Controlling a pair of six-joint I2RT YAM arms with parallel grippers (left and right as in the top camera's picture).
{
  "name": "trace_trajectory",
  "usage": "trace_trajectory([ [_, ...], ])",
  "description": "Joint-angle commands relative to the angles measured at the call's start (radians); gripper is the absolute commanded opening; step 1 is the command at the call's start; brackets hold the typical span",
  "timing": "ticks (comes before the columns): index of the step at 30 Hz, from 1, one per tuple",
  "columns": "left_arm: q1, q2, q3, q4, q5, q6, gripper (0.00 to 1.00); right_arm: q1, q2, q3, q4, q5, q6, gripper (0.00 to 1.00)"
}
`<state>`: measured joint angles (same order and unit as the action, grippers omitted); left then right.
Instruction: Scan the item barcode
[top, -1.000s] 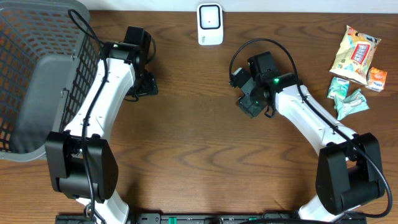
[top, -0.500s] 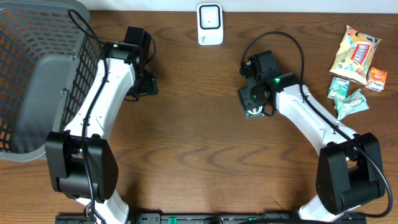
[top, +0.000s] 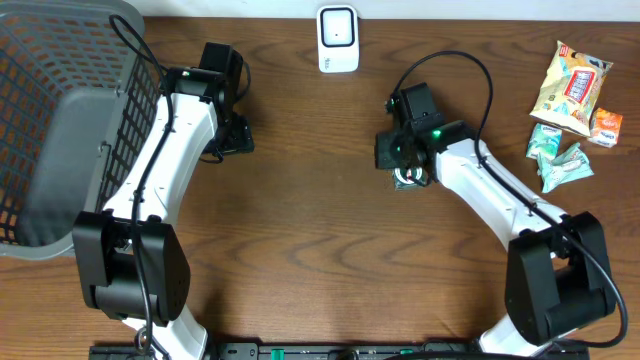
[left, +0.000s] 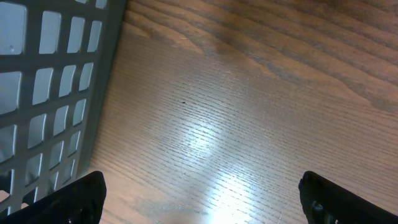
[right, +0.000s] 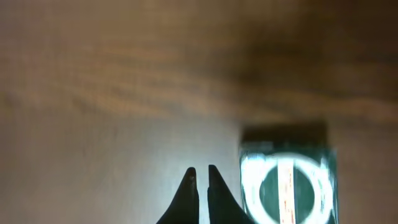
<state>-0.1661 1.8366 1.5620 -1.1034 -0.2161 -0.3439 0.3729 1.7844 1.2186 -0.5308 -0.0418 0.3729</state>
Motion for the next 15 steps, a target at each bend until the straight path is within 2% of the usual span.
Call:
trace_trajectory([
  [1, 0.004, -0.009, -0.002, -0.006, -0.013, -0.01, 0.98, 0.002, 0.053, -0.007, 0.08, 0.063, 0.087, 0.01],
  [7, 0.004, -0.009, -0.002, -0.006, -0.013, -0.01, 0.98, 0.002, 0.116, -0.007, 0.137, 0.141, 0.093, 0.01],
  [15, 0.004, -0.009, -0.002, -0.006, -0.013, -0.01, 0.98, 0.001, 0.169, -0.007, 0.088, 0.156, 0.113, 0.01],
])
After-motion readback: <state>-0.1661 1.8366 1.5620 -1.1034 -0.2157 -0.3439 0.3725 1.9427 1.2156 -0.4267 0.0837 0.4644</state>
